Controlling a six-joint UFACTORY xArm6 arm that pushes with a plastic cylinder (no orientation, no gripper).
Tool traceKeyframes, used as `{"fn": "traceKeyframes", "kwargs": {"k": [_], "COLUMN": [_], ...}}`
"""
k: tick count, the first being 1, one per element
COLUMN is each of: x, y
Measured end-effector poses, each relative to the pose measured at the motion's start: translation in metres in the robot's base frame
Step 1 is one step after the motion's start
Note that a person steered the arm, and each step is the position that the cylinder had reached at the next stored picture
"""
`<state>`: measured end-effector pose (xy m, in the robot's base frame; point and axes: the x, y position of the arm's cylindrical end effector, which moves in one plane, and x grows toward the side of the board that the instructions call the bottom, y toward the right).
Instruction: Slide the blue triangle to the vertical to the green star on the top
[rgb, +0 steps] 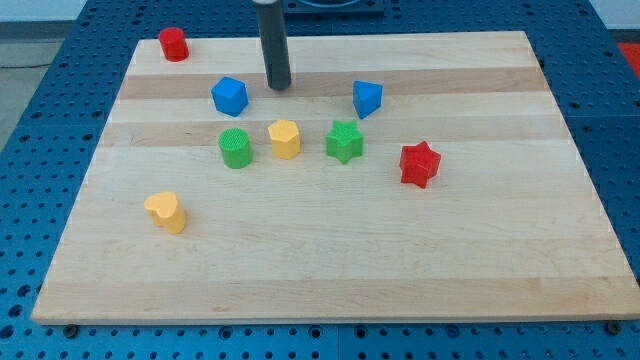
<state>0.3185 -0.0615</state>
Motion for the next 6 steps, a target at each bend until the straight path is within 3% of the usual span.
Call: {"fn": "traceKeyframes", "kwargs": {"k": [1, 2, 3, 4, 5, 6], "x": [0.043, 0.047, 0.022, -0.001, 0.002, 0.041], "y": [0.077, 0.152, 0.161, 0.124, 0.103, 0.116]}}
